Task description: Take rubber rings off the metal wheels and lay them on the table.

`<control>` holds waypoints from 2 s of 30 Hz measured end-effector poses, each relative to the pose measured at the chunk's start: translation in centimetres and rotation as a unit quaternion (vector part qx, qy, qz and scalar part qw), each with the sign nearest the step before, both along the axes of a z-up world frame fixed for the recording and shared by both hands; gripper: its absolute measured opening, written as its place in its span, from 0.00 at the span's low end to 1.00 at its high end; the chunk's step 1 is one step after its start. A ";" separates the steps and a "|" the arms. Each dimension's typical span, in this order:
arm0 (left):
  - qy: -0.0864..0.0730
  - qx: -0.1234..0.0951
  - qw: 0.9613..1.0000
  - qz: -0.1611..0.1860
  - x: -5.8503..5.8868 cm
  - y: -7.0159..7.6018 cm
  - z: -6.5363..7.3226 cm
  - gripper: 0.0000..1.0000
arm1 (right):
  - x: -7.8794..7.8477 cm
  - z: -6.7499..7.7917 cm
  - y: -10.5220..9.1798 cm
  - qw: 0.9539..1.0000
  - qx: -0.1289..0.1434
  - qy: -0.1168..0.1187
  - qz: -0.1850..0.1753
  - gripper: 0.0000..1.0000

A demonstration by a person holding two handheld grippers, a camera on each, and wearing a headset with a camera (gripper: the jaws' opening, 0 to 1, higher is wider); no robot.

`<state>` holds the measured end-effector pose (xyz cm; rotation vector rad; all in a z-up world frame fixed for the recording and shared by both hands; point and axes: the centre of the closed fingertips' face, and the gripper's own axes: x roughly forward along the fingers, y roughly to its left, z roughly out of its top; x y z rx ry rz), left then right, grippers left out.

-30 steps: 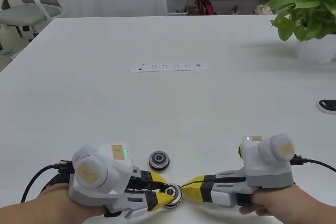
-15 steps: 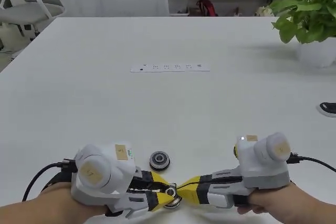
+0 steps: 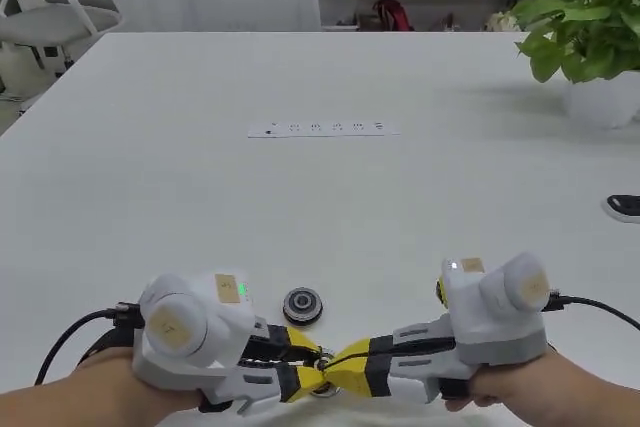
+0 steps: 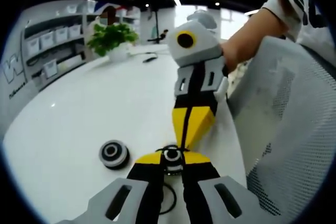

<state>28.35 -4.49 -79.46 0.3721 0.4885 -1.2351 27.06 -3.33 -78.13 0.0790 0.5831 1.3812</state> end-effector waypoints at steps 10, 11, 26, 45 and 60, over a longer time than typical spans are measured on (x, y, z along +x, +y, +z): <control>0.005 -0.011 1.000 -0.003 0.0 0.0 0.1 0.13 | 0.9 -0.7 -1.0 1.000 -0.016 -0.014 -0.020 0.00; 0.006 -0.012 1.000 -0.003 -0.1 0.0 0.1 0.14 | 1.0 -0.7 -1.0 1.000 -0.015 -0.013 -0.021 0.00; 0.019 -0.047 0.999 -0.003 -0.3 0.9 2.6 0.21 | 1.4 0.4 -0.8 1.000 -0.002 -0.014 -0.024 0.00; -0.007 -0.065 0.998 0.022 -0.4 5.1 5.7 0.47 | 1.7 2.1 0.7 1.000 0.012 -0.016 -0.006 0.00; -0.003 -0.067 0.996 0.052 -0.8 7.7 5.7 0.61 | 1.6 1.9 2.9 1.000 0.001 -0.016 0.026 0.00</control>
